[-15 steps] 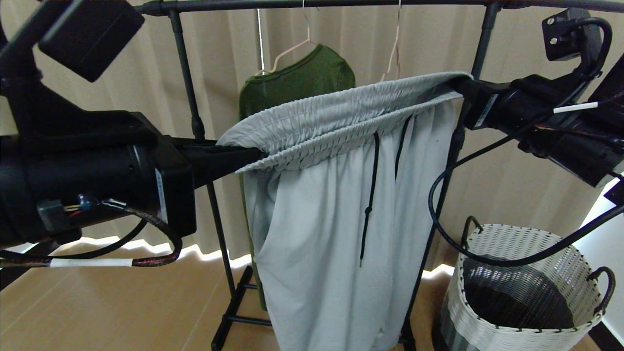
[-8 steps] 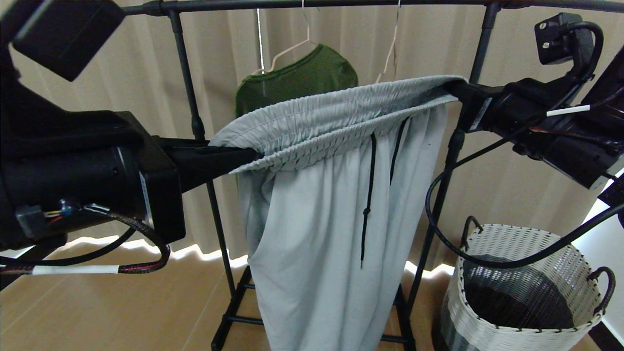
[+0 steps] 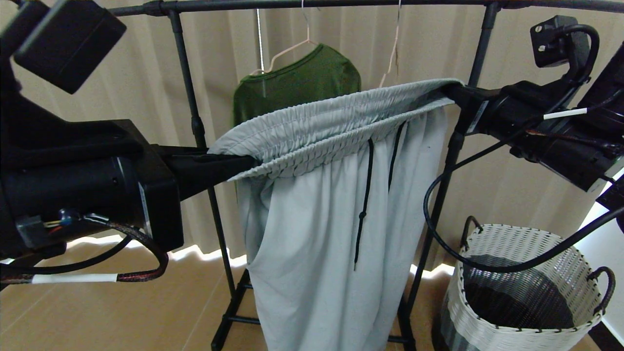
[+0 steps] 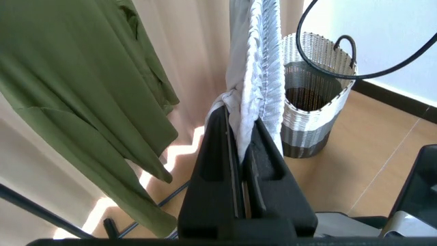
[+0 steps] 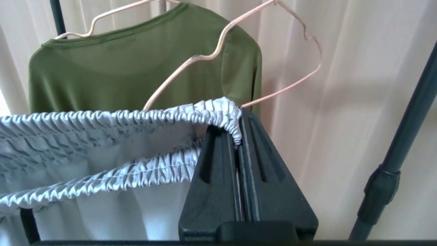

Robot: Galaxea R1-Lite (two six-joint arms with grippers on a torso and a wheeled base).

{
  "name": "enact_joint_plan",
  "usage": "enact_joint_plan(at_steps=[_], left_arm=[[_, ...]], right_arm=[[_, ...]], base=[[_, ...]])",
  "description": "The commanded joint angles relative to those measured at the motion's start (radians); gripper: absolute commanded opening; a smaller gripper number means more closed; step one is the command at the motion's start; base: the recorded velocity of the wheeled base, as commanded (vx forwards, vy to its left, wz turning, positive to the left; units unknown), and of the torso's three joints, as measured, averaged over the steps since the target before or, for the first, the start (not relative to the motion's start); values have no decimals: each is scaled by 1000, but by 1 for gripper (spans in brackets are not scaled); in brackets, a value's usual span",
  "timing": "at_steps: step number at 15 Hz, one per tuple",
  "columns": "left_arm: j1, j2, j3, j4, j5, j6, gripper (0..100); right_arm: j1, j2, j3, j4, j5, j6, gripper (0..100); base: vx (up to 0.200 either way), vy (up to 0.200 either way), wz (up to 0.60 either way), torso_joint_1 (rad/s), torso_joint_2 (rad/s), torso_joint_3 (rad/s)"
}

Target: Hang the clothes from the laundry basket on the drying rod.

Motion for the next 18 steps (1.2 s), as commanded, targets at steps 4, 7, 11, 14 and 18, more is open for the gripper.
enact_joint_plan(at_steps=[4, 7, 11, 14, 18], left_arm=[[1, -2, 0, 0, 1, 0, 0], [1, -2, 0, 0, 1, 0, 0], [1, -1, 0, 0, 1, 0, 0], [1, -2, 1, -2, 1, 0, 0], [3, -1, 0, 0, 1, 0, 0]], right_arm=[[0, -1, 0, 0, 1, 0, 0], [0, 0, 0, 0, 1, 0, 0], [0, -6, 8, 0, -2, 0, 0], [0, -6, 9, 0, -2, 0, 0], [0, -7, 25, 0, -2, 0, 0]], base=[[0, 0, 0, 0, 0, 0], [0, 0, 0, 0, 0, 0], [0, 0, 0, 0, 0, 0], [0, 0, 0, 0, 0, 0], [0, 0, 0, 0, 0, 0]])
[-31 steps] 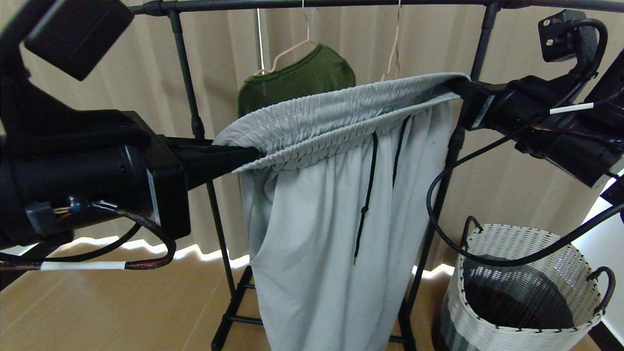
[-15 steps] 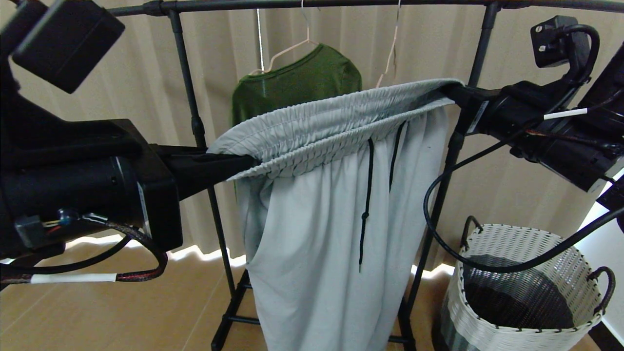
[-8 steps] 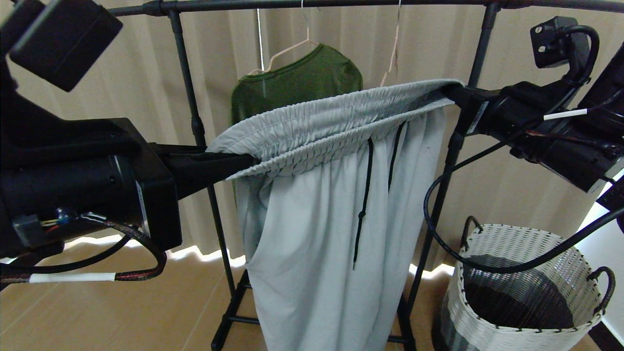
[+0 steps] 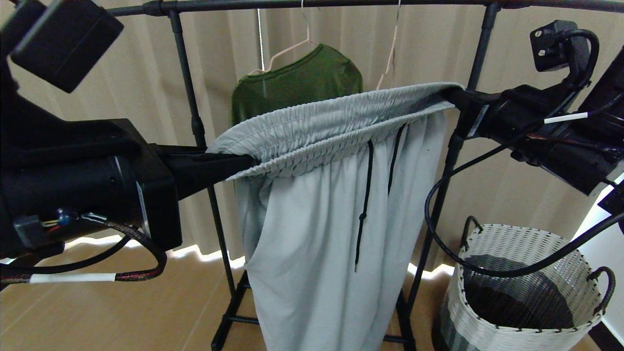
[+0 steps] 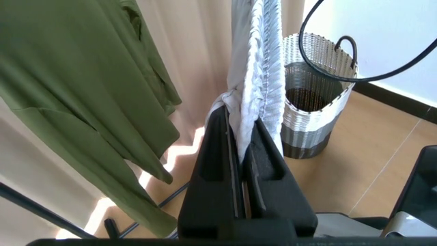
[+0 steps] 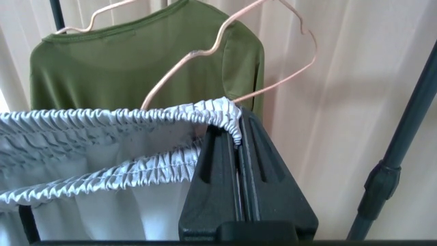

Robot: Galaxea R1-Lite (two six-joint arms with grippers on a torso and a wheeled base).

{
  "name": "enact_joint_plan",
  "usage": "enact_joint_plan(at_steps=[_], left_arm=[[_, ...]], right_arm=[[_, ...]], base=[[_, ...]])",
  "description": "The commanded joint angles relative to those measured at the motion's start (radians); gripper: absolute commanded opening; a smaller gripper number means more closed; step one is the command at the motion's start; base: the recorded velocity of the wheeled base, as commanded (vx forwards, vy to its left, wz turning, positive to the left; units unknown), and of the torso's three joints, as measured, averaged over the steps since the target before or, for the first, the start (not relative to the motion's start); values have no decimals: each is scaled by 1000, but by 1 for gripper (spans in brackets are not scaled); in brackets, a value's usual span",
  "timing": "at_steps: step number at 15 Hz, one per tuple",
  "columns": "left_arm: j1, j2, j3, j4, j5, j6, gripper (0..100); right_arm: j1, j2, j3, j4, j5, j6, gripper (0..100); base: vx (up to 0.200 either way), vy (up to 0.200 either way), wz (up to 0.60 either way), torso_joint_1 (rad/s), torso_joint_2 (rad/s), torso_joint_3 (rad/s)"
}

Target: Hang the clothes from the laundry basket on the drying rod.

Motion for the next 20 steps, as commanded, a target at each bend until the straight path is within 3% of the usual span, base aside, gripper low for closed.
enact_joint_plan(at_steps=[1, 15, 20], left_arm=[[0, 2, 1, 0, 0, 0, 0], [2, 5, -13, -2, 2, 1, 0], [74, 152, -211, -48, 25, 67, 0]], right_arm=[[0, -3, 4, 0, 0, 0, 0], [0, -6, 4, -2, -2, 0, 0], [-1, -169, 58, 66, 0, -5, 0]], base=[[0, 0, 0, 0, 0, 0], [0, 0, 0, 0, 0, 0], [0, 0, 0, 0, 0, 0]])
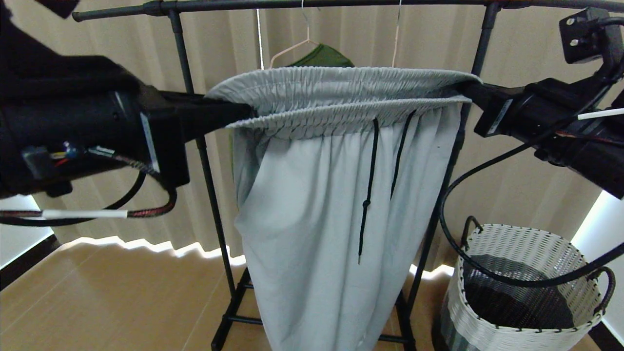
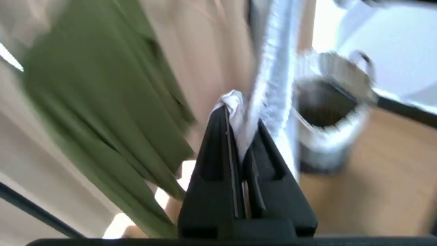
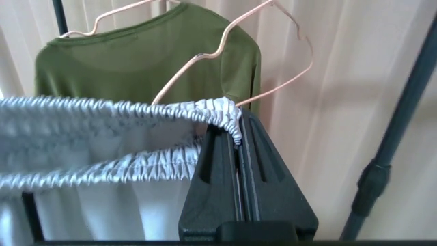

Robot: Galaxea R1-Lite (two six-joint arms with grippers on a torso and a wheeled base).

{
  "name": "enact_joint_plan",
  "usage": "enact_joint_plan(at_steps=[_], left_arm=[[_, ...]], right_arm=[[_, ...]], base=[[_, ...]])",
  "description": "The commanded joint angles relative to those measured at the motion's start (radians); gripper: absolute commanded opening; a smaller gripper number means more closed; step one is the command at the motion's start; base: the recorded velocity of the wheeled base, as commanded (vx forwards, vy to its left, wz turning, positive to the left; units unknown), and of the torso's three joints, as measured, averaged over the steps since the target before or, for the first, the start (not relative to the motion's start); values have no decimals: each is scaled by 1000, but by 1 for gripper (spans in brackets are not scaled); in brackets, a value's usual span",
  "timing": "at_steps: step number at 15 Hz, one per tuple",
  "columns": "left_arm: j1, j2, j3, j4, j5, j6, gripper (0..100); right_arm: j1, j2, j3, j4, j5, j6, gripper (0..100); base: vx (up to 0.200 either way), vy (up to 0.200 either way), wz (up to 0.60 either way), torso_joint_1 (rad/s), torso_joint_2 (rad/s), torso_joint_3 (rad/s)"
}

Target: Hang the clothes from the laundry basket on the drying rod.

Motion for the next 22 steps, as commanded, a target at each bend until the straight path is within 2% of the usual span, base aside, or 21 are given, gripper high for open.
enact_joint_plan(at_steps=[1, 3, 4, 7, 12, 22], left_arm=[[33, 133, -112, -41, 55, 9, 0], [33, 213, -155, -93, 153, 4, 0], [33, 241, -157, -135, 170, 1, 0], [33, 264, -152, -170, 173, 3, 0], [33, 235, -103, -170, 173, 1, 0], [32, 213, -89, -170, 173, 3, 0]], right_arm=[[0, -135, 42, 61, 1, 0, 0], [0, -245, 82, 143, 2, 0, 0], [0, -294, 111, 176, 2, 0, 0], [2, -354, 163, 212, 30, 0, 0], [2, -345, 166, 212, 39, 0, 0], [2, -346, 166, 213, 39, -2, 0]], base=[[0, 0, 0, 0, 0, 0], [0, 0, 0, 0, 0, 0], [0, 0, 0, 0, 0, 0], [0, 0, 0, 0, 0, 0], [0, 0, 0, 0, 0, 0], [0, 0, 0, 0, 0, 0]])
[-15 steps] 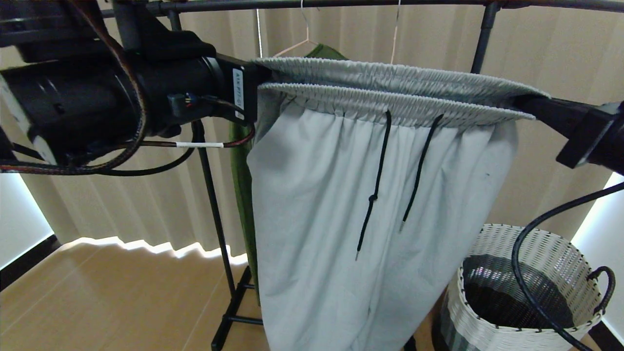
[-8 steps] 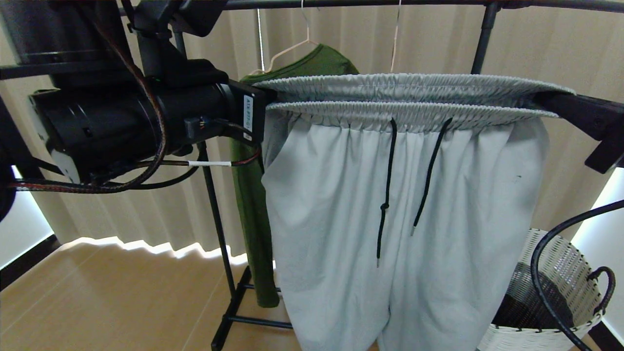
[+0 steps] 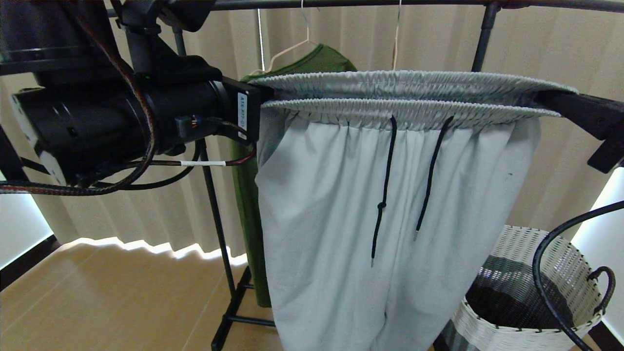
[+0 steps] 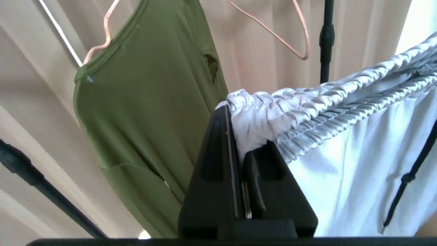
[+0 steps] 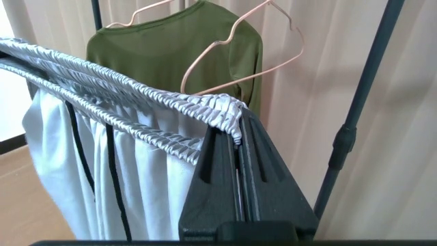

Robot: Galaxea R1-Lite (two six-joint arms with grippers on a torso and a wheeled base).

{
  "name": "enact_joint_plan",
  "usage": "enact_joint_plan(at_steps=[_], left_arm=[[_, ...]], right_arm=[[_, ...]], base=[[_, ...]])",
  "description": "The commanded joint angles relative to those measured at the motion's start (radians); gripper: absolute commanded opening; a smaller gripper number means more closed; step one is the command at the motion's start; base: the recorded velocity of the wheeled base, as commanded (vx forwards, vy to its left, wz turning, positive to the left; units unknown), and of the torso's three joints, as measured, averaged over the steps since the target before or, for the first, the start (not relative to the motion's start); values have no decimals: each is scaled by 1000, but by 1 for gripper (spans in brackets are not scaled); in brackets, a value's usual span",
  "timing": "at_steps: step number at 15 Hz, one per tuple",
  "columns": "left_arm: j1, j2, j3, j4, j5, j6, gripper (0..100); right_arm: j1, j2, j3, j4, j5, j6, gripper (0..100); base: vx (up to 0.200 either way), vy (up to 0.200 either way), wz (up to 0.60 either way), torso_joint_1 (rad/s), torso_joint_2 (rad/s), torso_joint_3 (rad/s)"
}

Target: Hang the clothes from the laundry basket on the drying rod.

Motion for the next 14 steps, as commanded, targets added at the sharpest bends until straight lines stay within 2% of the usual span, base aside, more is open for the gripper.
enact_joint_plan(at_steps=[1, 14], left_arm=[[-1, -10, 8, 0, 1, 0, 0], [1, -26, 20, 1, 0, 0, 0]], right_arm=[[1, 2, 0, 0, 0, 1, 0], [29, 16, 0, 0, 0, -1, 0]], base=[[0, 0, 0, 0, 0, 0], [0, 0, 0, 0, 0, 0]])
